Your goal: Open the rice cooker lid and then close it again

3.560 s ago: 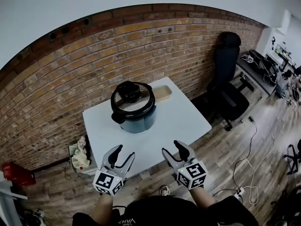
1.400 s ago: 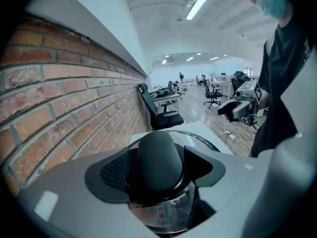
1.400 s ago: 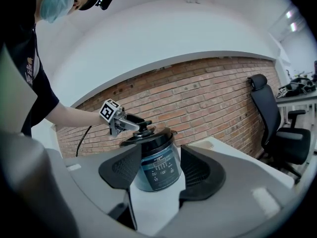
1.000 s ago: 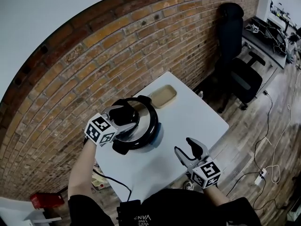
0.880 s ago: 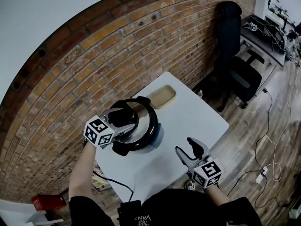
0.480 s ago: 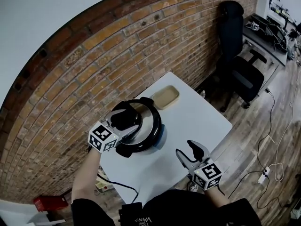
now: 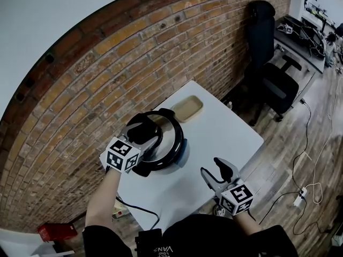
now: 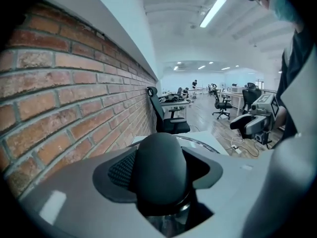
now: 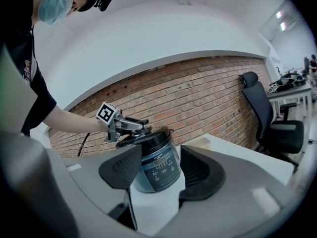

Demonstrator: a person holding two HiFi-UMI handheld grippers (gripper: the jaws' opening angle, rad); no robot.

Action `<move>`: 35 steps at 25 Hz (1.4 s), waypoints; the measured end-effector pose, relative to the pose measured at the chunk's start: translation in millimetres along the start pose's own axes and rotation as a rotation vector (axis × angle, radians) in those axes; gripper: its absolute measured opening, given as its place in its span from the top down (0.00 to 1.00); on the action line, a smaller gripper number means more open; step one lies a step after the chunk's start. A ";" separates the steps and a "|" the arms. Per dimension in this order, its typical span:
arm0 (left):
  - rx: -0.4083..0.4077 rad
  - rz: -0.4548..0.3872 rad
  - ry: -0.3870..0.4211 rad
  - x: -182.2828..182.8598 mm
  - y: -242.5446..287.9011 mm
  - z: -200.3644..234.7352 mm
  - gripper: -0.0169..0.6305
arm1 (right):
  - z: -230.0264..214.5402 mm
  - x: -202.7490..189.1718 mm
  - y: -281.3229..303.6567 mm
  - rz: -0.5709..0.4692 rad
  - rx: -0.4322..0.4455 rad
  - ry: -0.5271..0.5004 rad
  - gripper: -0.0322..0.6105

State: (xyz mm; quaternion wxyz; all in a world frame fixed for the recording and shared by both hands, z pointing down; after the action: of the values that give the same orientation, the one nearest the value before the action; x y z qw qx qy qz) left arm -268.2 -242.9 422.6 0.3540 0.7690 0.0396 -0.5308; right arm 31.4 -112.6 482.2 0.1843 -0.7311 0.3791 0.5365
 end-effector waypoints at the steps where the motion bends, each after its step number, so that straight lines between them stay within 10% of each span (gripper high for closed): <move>1: 0.018 0.007 -0.012 0.1 -0.2 -0.6 0.54 | 0.1 0.1 -1.3 -0.002 -0.002 0.001 0.58; 9: 0.189 0.037 -0.111 0.3 -2.4 -6.4 0.54 | -1.1 3.0 -13.2 -0.022 -0.025 0.001 0.58; 35: 0.314 0.093 -0.177 6.6 -4.2 -15.1 0.55 | -18.0 10.6 -19.0 -0.055 0.007 0.019 0.58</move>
State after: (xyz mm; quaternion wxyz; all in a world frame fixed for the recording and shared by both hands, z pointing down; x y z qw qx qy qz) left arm -255.2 -233.0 417.8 0.2562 0.7661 -0.1107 -0.5789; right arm 58.8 -116.3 476.2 0.1979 -0.7456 0.3627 0.5227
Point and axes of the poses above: the fingertips, and each gripper's own axes: y forward along the fingers, z to its left, x out of its top, the point moved 8 cm from there along -y, backward along the fingers, and after that the axes turned 6 degrees about x, right-handed, at the moved point
